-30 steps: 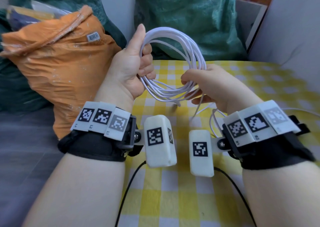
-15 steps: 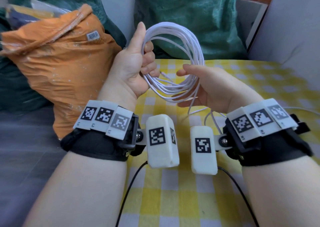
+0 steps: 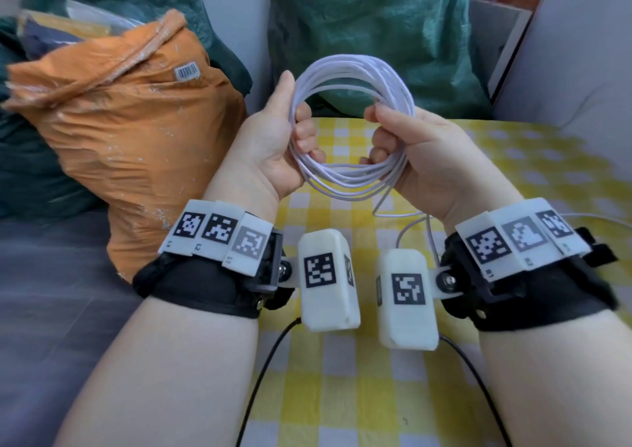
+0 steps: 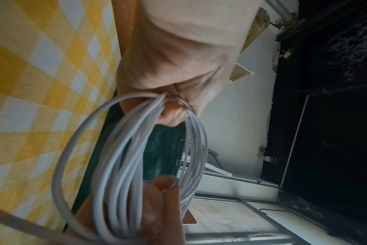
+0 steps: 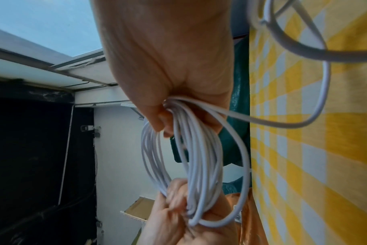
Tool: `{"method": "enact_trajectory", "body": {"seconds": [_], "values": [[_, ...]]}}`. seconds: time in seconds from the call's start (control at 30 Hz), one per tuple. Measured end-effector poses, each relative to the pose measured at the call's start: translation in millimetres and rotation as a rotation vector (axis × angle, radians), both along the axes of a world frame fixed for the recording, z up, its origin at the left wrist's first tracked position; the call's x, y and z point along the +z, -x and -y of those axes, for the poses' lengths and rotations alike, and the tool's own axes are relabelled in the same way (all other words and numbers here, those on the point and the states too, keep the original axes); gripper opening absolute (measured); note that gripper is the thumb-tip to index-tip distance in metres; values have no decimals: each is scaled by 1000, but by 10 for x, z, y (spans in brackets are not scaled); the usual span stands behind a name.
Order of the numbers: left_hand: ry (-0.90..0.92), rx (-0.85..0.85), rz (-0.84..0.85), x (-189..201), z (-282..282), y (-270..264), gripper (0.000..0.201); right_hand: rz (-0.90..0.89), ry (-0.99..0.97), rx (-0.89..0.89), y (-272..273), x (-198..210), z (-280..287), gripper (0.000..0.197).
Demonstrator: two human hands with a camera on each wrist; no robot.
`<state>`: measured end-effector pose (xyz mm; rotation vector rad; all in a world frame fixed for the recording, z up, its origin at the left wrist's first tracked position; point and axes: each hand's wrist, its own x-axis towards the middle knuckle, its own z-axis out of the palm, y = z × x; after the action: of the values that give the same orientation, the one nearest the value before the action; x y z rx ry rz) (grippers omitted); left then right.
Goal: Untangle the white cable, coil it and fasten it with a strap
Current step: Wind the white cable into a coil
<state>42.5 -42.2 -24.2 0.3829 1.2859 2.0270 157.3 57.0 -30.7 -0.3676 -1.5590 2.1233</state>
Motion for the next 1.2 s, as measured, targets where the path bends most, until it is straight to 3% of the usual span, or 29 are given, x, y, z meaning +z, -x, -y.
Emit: {"method": "enact_trajectory", "body": {"seconds": [0.13, 0.23, 0.33, 0.47, 0.6, 0.67, 0.8, 0.93, 1.1, 1.2], "values": [[141, -13, -63, -40, 5, -20, 48, 67, -162, -138, 3, 25, -41, 26], [297, 28, -281, -33, 37, -19, 31, 208, -469, -192, -28, 31, -111, 21], [281, 0, -587, -3, 66, -43, 21, 349, -777, -194, -29, 12, -135, 17], [294, -216, -913, 7, 76, -116, 30, 425, -883, -145, -56, 30, -49, 20], [413, -266, -1051, -4, 36, -195, 24, 509, -1036, -82, -118, 140, 65, 15], [461, -323, -1065, -11, 33, -219, 25, 578, -1098, -107, -111, 176, 85, 18], [512, -314, -1060, -23, 9, -238, 45, 630, -1138, -161, -100, 167, 55, 45], [515, -230, -1085, -23, 17, -212, 49, 495, -1095, -156, -139, 137, -23, 40], [326, -156, -762, 23, 77, -127, 47, 299, -840, -129, -129, 92, -121, 14], [227, -121, -614, 45, 80, -108, 48, 242, -700, -121, -124, 56, -175, 19]]}}
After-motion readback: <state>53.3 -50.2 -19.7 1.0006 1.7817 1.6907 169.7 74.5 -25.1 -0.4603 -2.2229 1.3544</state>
